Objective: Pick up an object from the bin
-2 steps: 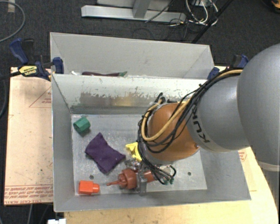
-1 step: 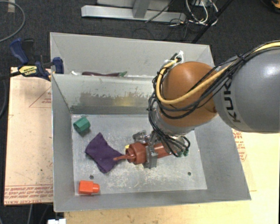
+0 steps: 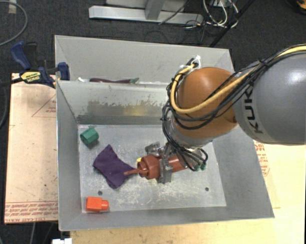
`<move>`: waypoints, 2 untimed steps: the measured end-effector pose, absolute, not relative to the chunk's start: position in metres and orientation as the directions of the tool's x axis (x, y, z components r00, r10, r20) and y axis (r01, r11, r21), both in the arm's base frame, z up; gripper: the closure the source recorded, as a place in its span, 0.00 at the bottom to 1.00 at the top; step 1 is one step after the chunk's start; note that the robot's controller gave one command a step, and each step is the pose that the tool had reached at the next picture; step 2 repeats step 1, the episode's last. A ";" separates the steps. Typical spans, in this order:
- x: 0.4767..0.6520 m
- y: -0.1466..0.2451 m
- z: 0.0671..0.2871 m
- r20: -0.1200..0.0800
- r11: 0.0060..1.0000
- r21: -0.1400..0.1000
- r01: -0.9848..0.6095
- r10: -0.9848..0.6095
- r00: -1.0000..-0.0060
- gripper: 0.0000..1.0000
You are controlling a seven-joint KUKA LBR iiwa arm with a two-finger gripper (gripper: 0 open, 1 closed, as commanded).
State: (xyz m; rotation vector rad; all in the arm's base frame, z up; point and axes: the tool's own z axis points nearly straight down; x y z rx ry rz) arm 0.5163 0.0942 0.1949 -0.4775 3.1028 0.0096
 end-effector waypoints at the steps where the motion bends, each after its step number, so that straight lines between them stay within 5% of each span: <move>1: 0.507 0.096 0.342 -0.008 0.974 0.006 -0.225 -0.225 -0.974 1.00; 2: 0.507 0.096 0.342 -0.008 0.974 0.006 -0.225 -0.225 -0.974 1.00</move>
Offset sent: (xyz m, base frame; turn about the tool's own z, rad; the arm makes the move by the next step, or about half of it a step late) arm 0.0000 0.0000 0.0000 0.0000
